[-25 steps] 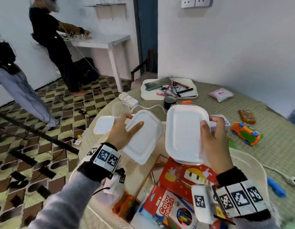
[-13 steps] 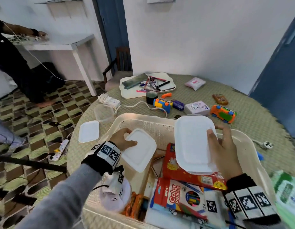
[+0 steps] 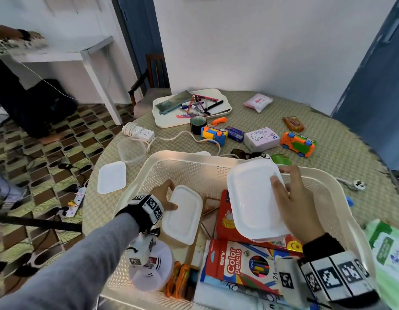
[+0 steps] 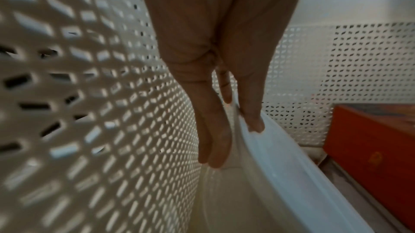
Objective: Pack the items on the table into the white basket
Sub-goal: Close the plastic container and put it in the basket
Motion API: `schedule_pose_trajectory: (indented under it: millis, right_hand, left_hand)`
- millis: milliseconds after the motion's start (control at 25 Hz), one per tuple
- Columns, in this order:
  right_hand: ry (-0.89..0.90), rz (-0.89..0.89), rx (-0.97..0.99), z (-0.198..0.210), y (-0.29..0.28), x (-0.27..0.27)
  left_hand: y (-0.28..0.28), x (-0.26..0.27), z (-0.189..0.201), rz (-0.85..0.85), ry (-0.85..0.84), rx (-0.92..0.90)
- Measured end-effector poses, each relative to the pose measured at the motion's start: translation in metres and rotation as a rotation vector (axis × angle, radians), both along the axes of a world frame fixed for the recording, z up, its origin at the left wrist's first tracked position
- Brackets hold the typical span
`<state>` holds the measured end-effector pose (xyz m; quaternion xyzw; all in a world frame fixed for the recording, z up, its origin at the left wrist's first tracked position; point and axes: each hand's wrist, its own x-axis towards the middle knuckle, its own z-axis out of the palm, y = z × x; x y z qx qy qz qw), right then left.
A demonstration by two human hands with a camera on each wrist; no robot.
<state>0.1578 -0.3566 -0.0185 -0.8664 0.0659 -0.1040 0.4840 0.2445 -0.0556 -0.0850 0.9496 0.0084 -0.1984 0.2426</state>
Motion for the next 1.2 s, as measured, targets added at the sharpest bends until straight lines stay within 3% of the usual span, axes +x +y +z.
schedule_pose_trajectory:
  millis: [200,480,720,800,1000,1200]
  right_hand:
    - [0.018,0.015,-0.073,-0.004,-0.001,0.002]
    - [0.045,0.026,-0.110,-0.005,-0.003,0.003]
    - [0.060,0.052,-0.164,-0.006,0.000,0.004]
    - [0.063,0.056,-0.167,-0.007,0.001,0.004]
    - [0.069,0.065,-0.183,-0.008,0.000,0.005]
    - [0.069,0.076,-0.190,-0.011,0.000,0.006]
  left_hand:
    - [-0.001,0.009,-0.012,-0.047,0.007,0.105]
    - [0.000,0.019,-0.019,-0.050,0.052,0.120]
    - [0.003,0.026,-0.024,-0.110,-0.015,0.302]
    - [0.007,0.025,-0.027,-0.116,-0.011,0.266]
    - [0.009,0.015,-0.040,-0.162,0.188,0.152]
    - [0.005,0.017,-0.031,-0.167,0.142,0.113]
